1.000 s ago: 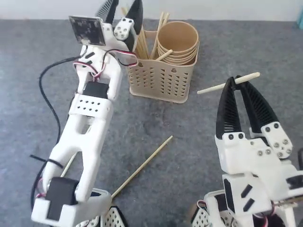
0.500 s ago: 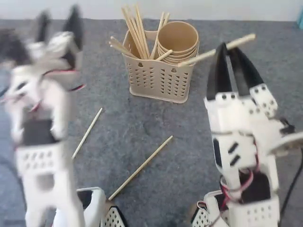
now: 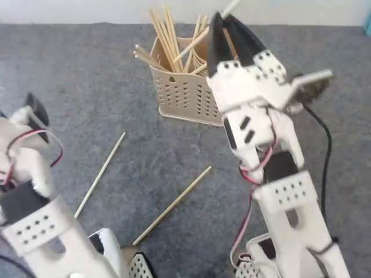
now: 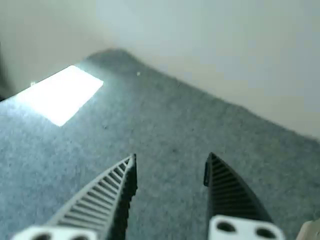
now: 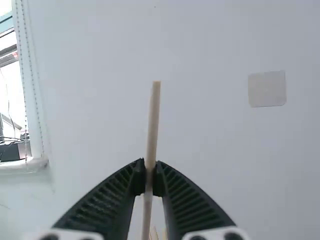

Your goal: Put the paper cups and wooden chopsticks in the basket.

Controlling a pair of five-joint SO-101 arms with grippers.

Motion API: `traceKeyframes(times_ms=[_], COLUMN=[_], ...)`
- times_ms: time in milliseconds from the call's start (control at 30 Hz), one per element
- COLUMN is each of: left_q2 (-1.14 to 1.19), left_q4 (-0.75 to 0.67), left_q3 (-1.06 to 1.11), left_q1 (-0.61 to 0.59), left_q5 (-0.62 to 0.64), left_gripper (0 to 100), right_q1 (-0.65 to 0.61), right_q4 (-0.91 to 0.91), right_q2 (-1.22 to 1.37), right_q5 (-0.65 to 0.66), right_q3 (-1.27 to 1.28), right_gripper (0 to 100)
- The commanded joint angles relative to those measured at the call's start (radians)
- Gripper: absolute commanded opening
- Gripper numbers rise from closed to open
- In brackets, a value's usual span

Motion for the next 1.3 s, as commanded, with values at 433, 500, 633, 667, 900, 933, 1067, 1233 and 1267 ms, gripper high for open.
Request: traceKeyframes(times_ms=[433,500,633,667,900,933,1067,1233,1267], left_q2=[-0.021,-0.021,-0.020,-0.017,-0.012,-0.012,-0.011,-0.009,-0.009], left_q4=[-0.359,-0.390,-0.391,-0.391,-0.336,-0.321,-0.298,-0.236,-0.226], left_q3=[0.599,0.618,0.624,0.625,0.653,0.653,0.653,0.650,0.650], left_q1=[-0.012,-0.008,-0.006,-0.006,0.091,0.107,0.144,0.173,0.173], left_q5=[-0.003,-0.003,-0.003,-0.003,-0.106,-0.110,-0.144,-0.192,-0.203], left_gripper=[21,21,21,21,21,21,21,21,21], right_q1=[-0.048,-0.054,-0.062,-0.062,-0.102,-0.102,-0.081,-0.053,-0.047], right_q4=[-0.021,-0.016,-0.008,0.012,0.407,0.478,0.737,0.975,1.015], right_q2=[0.492,0.519,0.521,0.504,0.214,0.160,-0.028,-0.217,-0.254], right_q5=[0.226,0.247,0.245,0.245,0.058,0.018,-0.127,-0.206,-0.206], right_q3=[-0.292,-0.304,-0.331,-0.333,-0.336,-0.336,-0.328,-0.301,-0.290], right_gripper=[5.7,10.1,11.2,10.9,10.8,10.7,10.6,10.6,10.6])
